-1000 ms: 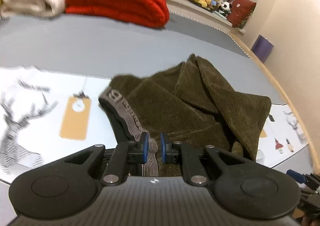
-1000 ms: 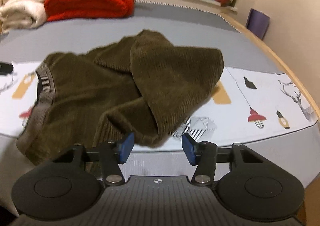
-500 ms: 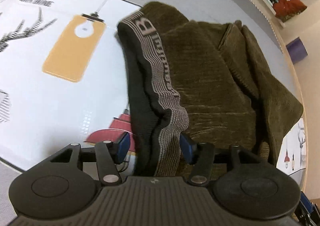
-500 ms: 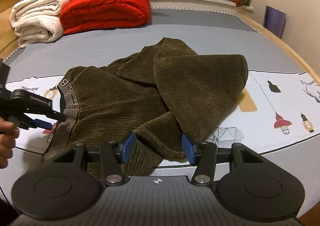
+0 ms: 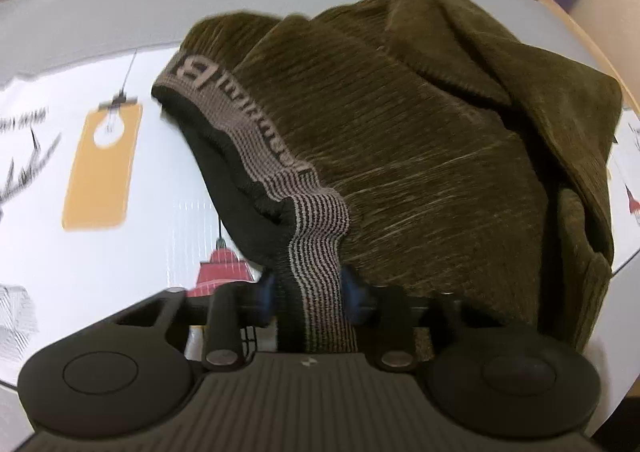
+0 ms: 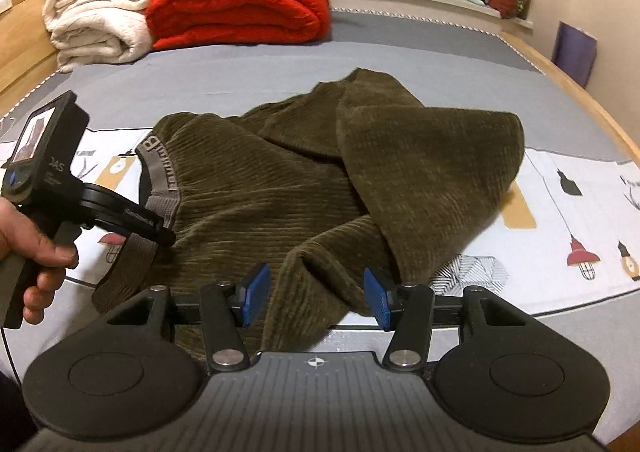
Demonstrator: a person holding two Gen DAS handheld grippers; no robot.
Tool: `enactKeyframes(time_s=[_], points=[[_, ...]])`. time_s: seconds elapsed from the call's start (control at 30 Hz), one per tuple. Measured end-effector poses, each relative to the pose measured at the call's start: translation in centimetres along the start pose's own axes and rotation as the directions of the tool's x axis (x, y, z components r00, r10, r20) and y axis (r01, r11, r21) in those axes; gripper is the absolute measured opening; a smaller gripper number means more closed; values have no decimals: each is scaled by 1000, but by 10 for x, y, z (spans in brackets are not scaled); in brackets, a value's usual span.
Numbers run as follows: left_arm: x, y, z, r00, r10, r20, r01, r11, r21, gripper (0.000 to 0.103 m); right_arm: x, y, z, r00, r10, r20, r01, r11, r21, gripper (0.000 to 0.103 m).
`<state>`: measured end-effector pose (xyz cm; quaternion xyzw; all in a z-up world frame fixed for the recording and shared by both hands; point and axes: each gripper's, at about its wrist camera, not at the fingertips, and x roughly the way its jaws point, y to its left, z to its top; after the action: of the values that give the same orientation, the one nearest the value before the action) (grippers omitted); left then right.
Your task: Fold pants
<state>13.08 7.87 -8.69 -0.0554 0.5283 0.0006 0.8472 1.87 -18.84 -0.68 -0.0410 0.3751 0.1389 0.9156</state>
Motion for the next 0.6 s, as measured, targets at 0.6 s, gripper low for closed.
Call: enactKeyframes(time_s=[0.6], points=[[-53,90,-25,956,275,98,-272,961,-42,0,0,26,-14,998,-53,23,54,998,-45,55]])
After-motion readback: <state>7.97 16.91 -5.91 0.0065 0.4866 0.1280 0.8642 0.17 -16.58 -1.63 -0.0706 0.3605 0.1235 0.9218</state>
